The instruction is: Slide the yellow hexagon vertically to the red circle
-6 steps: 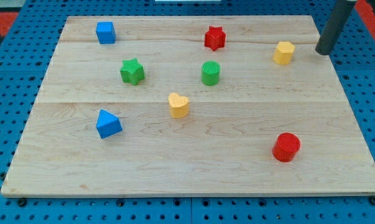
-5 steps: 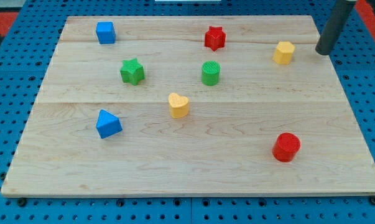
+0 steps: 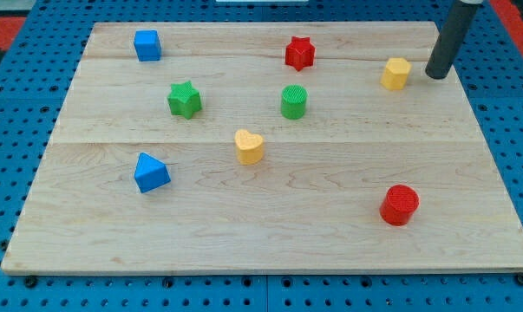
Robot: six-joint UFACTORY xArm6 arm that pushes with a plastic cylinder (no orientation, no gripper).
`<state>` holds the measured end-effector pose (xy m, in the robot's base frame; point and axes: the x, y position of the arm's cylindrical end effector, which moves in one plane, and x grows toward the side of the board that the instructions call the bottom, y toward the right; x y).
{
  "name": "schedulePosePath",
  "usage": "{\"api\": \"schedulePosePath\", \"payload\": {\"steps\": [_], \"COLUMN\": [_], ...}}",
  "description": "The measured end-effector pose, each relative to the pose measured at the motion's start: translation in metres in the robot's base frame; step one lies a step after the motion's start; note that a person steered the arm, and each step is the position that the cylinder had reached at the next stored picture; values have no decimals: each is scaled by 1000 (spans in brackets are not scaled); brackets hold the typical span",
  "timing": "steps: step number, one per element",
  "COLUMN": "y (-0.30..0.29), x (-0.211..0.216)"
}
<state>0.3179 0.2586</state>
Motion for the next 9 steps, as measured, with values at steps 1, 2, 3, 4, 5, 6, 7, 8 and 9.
{"api": "schedulePosePath", "payload": {"steps": [1,2,3,4,5,6,7,8,9], "y": [-5,-13,-16,-20,-27,-53,-55,-38,-79], "x": [0,0,0,0,0,0,-15,-76,-71]}}
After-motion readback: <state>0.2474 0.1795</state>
